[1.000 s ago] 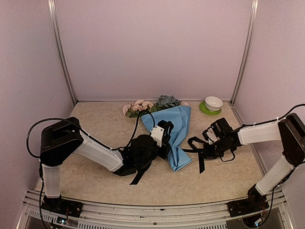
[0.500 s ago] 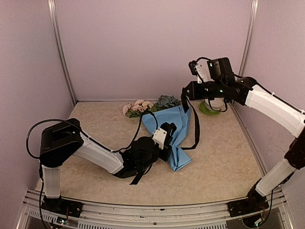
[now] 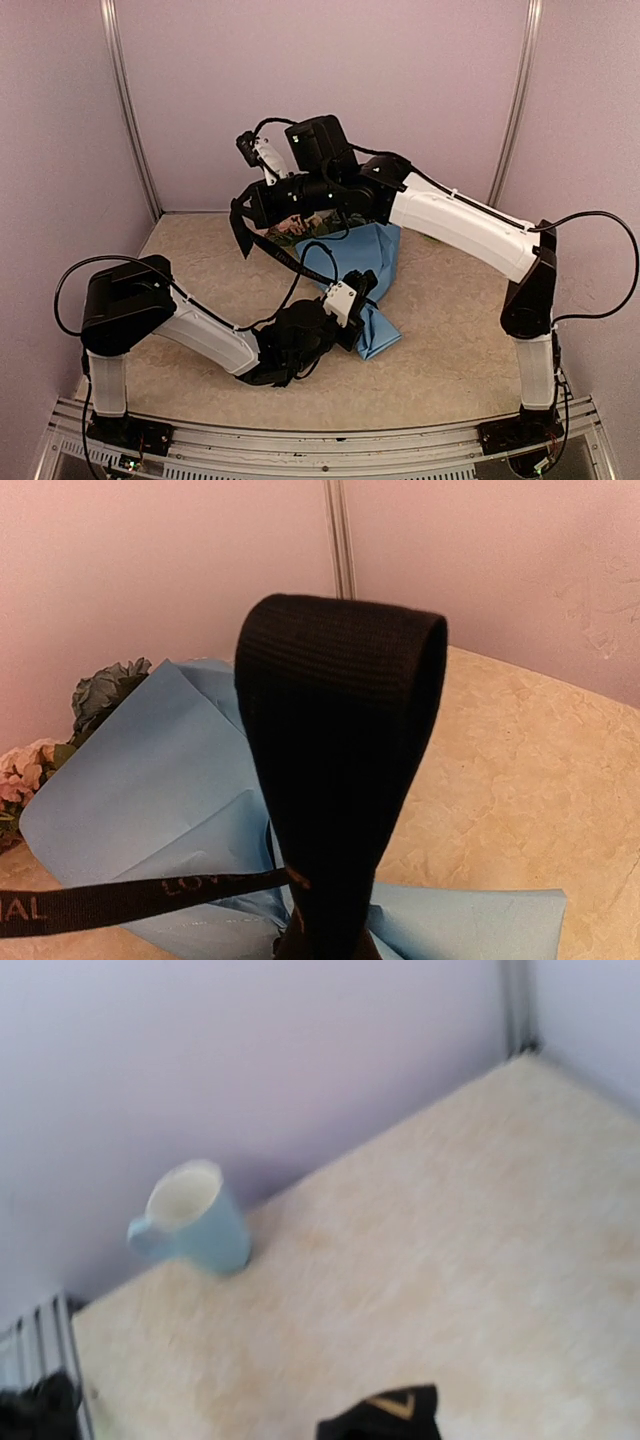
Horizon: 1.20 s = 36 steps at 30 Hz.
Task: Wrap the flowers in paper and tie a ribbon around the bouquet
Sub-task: Place the right side of the half-tied ribbon on the folded bouquet, then pass from the left arm to the right
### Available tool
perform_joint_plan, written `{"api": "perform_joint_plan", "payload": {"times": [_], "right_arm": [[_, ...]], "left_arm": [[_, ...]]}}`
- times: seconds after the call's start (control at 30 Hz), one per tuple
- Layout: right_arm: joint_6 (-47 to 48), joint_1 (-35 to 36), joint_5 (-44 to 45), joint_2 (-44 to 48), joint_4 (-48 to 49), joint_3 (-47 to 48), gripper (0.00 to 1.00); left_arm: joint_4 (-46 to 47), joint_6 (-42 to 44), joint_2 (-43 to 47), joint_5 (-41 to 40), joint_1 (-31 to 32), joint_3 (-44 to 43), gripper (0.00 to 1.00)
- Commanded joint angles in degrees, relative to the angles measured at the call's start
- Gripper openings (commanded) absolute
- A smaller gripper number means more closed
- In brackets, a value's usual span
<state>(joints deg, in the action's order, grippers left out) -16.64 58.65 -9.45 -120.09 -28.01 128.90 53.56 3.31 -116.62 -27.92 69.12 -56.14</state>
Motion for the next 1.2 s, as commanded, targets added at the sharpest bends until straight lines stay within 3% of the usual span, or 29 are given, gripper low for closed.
{"api": "perform_joint_plan", "payload": {"times": [0.0, 0.1, 0.17, 0.27, 0.3, 0.47, 0.57, 0.63, 0.77, 0.87, 1.0, 1.07, 1.17], "right_arm": [[-0.70, 2.12, -3.92, -2.10, -2.53, 2.65, 0.06], [-0.56, 2.68, -6.05, -2.89, -4.29, 2.78, 0.41], [-0.06, 2.87, -6.51, -2.62, -5.39, 3.08, 0.73], [1.32, 2.87, -6.07, -0.77, -6.52, 3.03, 0.98], [2.07, 2.89, -5.46, 0.14, -7.06, 3.02, 1.00], [4.80, 1.21, 0.64, 9.40, -9.10, -2.09, 1.00], [2.29, -3.16, 5.51, 21.13, -4.48, -17.90, 1.00], [-2.17, -8.79, 2.93, 29.50, 0.69, -30.86, 0.98], [-8.59, -19.90, -0.98, 42.97, 9.60, -52.72, 0.79], [-8.43, -21.20, -0.76, 45.78, 9.30, -60.09, 0.75], [-7.93, -20.35, -9.37, 43.74, 11.02, -65.61, 0.75], [-8.80, -19.03, -7.88, 43.11, 11.72, -67.13, 0.75], [-9.19, -17.92, -9.13, 41.62, 14.18, -68.50, 0.62]], "left_arm": [[2.71, 0.11, -0.17, -1.08, 0.31, 0.17, 0.00], [2.53, -0.12, -0.44, -1.11, 0.31, -0.23, 0.00], [2.53, -0.33, -0.61, -1.17, 0.17, -0.29, 0.00], [2.24, -1.18, -0.72, -0.95, -0.08, -0.28, 0.00], [2.13, -1.43, -0.72, -0.91, -0.17, -0.29, 0.00], [1.43, -3.25, -0.32, -0.41, -0.63, -0.01, 0.00], [1.27, -3.79, -0.23, -0.41, -0.87, 0.07, 0.00], [1.46, -4.08, -0.11, -0.21, -0.97, 0.19, 0.00], [1.70, -4.12, -0.05, -0.19, -1.06, 0.25, 0.00], [1.42, -4.23, 0.07, 0.20, -1.12, 0.13, 0.00], [1.12, -4.02, 0.08, -0.04, -1.10, -0.17, 0.00], [1.06, -3.93, 0.21, -0.20, -1.20, -0.16, 0.00], [0.69, -3.93, 0.16, -0.05, -1.21, -0.35, 0.00]]}}
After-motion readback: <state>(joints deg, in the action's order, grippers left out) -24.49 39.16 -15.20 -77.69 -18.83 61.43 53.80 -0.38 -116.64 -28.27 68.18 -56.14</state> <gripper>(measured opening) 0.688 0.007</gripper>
